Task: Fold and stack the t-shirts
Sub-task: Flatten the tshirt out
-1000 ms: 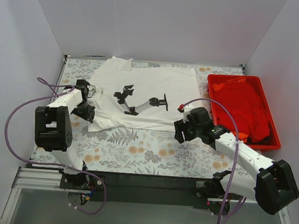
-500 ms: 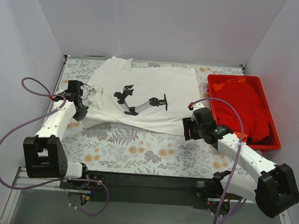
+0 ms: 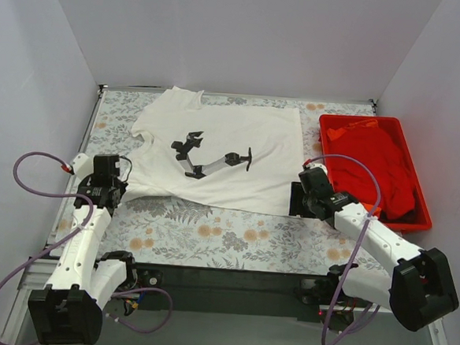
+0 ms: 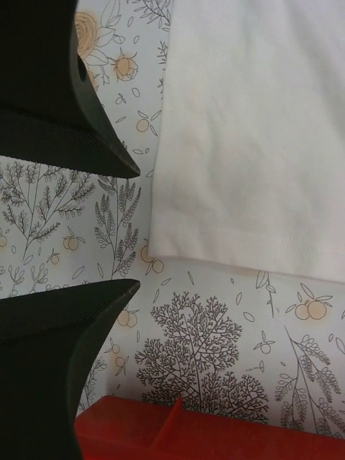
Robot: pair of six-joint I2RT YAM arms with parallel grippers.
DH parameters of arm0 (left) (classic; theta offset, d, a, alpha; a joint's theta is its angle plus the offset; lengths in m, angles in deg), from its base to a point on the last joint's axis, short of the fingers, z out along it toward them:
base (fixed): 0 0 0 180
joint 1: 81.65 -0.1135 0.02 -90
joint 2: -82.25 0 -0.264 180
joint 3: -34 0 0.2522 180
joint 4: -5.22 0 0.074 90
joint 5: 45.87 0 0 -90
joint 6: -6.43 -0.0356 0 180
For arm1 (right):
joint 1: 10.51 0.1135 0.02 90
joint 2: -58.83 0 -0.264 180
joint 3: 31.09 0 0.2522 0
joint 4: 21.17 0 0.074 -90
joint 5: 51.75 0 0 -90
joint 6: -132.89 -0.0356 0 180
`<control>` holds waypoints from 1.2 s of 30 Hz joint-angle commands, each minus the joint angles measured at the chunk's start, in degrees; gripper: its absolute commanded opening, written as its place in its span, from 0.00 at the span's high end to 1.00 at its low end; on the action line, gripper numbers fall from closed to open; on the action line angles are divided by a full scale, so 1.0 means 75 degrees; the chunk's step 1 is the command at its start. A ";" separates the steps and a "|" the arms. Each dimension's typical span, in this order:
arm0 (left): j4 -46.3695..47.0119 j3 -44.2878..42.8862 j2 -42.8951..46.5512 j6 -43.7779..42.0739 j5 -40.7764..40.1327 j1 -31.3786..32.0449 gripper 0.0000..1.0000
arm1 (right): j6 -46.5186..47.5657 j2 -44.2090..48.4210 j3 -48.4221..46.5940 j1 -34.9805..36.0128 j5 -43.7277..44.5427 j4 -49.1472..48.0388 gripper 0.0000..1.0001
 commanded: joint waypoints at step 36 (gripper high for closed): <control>0.0766 0.0328 0.0258 -0.0226 -0.0204 0.0679 1.00 | -0.1512 -0.1914 0.0171 -0.0499 -0.0108 -0.0043 0.49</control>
